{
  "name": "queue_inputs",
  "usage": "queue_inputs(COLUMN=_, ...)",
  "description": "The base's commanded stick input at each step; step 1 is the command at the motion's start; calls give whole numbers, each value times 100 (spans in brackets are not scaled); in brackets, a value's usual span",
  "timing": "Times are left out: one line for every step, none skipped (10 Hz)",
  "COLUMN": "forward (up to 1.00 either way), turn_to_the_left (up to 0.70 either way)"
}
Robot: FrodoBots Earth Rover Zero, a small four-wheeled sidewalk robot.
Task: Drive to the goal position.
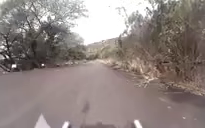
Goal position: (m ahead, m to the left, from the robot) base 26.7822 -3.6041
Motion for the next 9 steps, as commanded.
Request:
queue_inputs(forward=50, turn_to_the_left=0)
queue_inputs(forward=50, turn_to_the_left=-15)
queue_inputs(forward=50, turn_to_the_left=-50)
queue_inputs(forward=50, turn_to_the_left=-50)
queue_inputs(forward=50, turn_to_the_left=-50)
queue_inputs(forward=50, turn_to_the_left=-47)
queue_inputs(forward=50, turn_to_the_left=-12)
queue_inputs(forward=50, turn_to_the_left=0)
queue_inputs(forward=50, turn_to_the_left=0)
